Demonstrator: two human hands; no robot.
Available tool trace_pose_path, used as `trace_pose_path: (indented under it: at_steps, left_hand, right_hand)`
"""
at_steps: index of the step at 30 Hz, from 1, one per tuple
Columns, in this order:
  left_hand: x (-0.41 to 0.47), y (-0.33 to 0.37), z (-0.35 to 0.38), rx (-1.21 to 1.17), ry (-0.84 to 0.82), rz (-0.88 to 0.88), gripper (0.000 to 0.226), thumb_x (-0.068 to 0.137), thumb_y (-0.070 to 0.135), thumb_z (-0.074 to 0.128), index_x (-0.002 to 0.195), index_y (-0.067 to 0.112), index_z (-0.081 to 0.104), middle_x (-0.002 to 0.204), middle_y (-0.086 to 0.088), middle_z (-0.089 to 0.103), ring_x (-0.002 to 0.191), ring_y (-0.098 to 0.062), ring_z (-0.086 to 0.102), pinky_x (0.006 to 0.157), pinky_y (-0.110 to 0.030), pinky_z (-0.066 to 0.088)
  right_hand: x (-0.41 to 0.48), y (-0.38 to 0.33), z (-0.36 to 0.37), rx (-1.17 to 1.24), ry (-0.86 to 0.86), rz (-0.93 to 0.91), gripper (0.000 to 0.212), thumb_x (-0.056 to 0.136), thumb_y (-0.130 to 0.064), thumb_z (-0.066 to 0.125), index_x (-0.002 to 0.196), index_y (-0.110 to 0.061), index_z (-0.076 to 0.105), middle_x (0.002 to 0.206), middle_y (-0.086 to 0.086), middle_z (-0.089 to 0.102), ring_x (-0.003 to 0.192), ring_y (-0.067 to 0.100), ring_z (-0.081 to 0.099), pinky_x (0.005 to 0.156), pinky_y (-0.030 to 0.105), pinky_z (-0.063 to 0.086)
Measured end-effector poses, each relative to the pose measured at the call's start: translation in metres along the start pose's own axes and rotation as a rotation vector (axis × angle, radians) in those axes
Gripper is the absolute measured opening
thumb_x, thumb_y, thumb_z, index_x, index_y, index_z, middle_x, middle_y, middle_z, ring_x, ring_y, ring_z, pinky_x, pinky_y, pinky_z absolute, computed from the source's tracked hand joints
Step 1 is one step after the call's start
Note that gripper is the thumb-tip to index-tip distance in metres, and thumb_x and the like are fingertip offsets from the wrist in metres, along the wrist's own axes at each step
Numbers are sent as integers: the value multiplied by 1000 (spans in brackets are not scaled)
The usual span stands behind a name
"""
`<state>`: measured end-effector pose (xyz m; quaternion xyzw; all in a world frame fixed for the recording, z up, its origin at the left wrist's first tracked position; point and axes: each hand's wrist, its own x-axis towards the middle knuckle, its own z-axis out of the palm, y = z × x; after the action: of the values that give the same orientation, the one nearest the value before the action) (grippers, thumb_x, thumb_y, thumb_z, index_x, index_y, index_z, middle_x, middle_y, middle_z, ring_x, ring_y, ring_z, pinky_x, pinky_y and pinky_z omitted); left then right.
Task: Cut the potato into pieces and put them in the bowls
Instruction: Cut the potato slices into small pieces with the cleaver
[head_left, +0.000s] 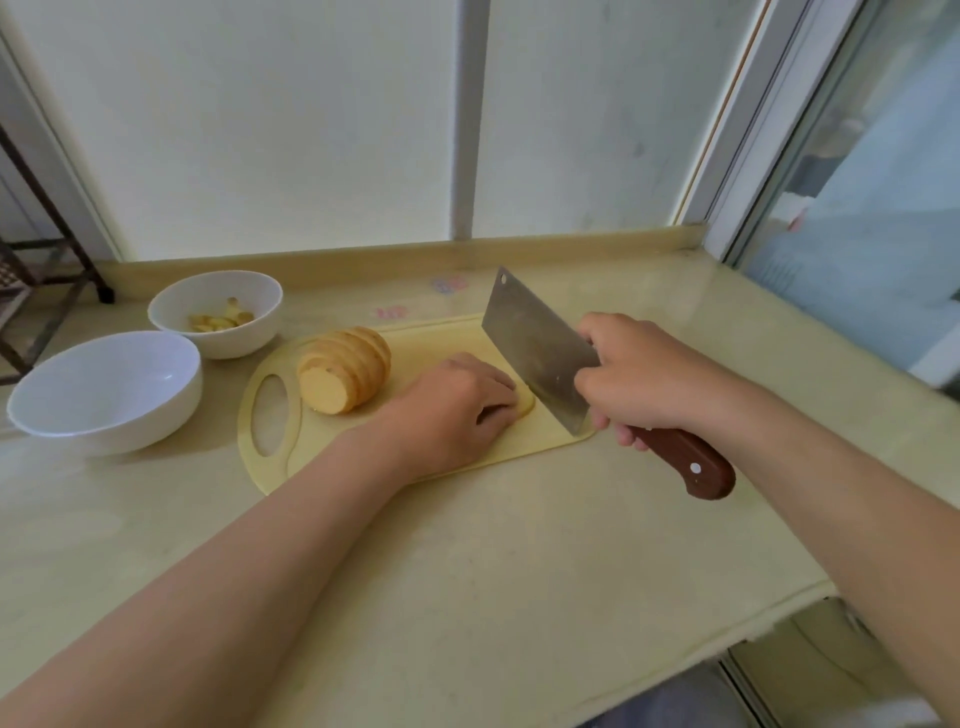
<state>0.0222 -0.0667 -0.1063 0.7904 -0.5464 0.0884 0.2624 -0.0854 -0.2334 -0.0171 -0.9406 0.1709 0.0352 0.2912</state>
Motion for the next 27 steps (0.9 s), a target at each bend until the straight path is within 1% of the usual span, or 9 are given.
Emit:
trace_pose_path:
  at_steps: [2, 7, 12, 15, 18, 21, 24, 25, 27]
  left_hand:
    - [1, 0, -1, 0, -22, 21, 21, 86, 17, 60, 88, 3, 75, 94, -8, 72, 88, -28, 64, 84, -28, 45]
    - [2, -3, 0, -9, -50, 39, 21, 89, 19, 56, 97, 10, 74, 100, -5, 66, 91, -24, 60, 84, -35, 48]
    - [3, -3, 2, 8, -93, 15, 28, 90, 25, 47, 96, 10, 70, 96, -5, 62, 89, -24, 57, 81, -40, 48]
    - [3, -2, 2, 18, -116, -5, 30, 89, 25, 44, 97, 10, 69, 98, -5, 61, 90, -25, 56, 82, -40, 48]
    - [4, -2, 2, 18, -121, 2, 27, 90, 23, 47, 101, 11, 69, 99, -5, 61, 91, -25, 56, 83, -39, 47]
    - [4, -3, 3, 19, -111, 10, 22, 92, 20, 50, 102, 12, 68, 100, -5, 61, 92, -25, 56, 83, -37, 47]
    - [4, -4, 4, 5, -107, 9, 25, 91, 22, 48, 102, 12, 68, 99, -5, 61, 92, -25, 56, 82, -39, 48]
    - [4, -4, 4, 0, -110, 8, 26, 90, 22, 47, 102, 12, 68, 98, -5, 61, 91, -25, 55, 82, -39, 48]
    - [3, -5, 5, -9, -101, 5, 28, 89, 24, 46, 100, 12, 70, 96, -4, 61, 90, -24, 56, 81, -39, 49]
  right_hand:
    - [-1, -3, 0, -37, 8, 11, 28, 89, -5, 44, 108, -25, 51, 85, 17, 70, 47, 21, 62, 48, 33, 57]
    - [-6, -10, 2, -116, 22, 27, 24, 87, -8, 44, 108, -18, 50, 90, 18, 67, 52, 25, 67, 53, 46, 62]
    - [-13, -16, 6, -137, 7, 45, 21, 86, -6, 44, 104, -17, 48, 92, 20, 66, 52, 28, 67, 52, 46, 61]
    - [-16, -18, 7, -162, -2, 66, 26, 85, -6, 43, 108, -17, 47, 90, 21, 68, 63, 37, 74, 55, 51, 62]
    - [-19, -21, 6, -207, -20, 77, 24, 83, -6, 42, 104, -17, 46, 86, 22, 70, 70, 42, 75, 55, 53, 62]
    - [-24, -25, 5, -272, -52, 85, 23, 85, -6, 42, 105, -16, 42, 82, 22, 72, 68, 42, 75, 55, 48, 62]
    - [-28, -31, 5, -334, -107, 92, 31, 91, -6, 42, 120, -16, 38, 82, 22, 70, 66, 40, 75, 53, 44, 61]
    - [-28, -33, 6, -344, -127, 91, 41, 93, -7, 42, 133, -16, 34, 85, 20, 68, 64, 37, 75, 51, 42, 61]
    - [-27, -35, 7, -349, -168, 87, 75, 96, -7, 41, 161, -28, 8, 88, 13, 66, 57, 29, 72, 47, 34, 58]
